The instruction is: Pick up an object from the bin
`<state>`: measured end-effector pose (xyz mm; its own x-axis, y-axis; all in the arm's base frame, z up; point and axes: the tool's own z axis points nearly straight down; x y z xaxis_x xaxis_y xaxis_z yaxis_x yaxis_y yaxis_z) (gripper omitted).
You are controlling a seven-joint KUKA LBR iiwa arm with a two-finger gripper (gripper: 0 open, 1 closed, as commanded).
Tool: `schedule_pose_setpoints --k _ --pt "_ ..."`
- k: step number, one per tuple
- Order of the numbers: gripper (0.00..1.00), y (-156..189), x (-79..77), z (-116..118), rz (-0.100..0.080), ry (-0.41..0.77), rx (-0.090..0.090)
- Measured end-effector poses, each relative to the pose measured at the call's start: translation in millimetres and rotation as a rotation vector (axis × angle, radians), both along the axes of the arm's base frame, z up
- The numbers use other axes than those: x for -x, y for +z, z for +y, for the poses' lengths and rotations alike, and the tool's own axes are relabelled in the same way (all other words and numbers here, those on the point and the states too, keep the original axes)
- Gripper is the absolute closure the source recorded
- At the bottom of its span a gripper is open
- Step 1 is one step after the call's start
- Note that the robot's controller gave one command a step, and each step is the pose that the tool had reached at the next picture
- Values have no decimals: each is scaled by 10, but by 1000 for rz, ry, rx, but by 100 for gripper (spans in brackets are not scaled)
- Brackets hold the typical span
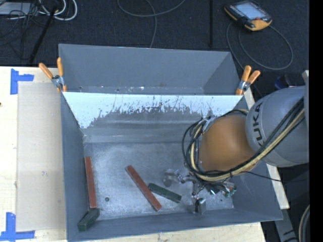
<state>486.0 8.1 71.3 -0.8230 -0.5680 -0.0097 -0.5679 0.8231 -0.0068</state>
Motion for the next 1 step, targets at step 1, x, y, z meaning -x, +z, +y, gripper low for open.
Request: schedule_pose_setpoints --k 1 --pt "0 71 -37 433 11 -45 -1"
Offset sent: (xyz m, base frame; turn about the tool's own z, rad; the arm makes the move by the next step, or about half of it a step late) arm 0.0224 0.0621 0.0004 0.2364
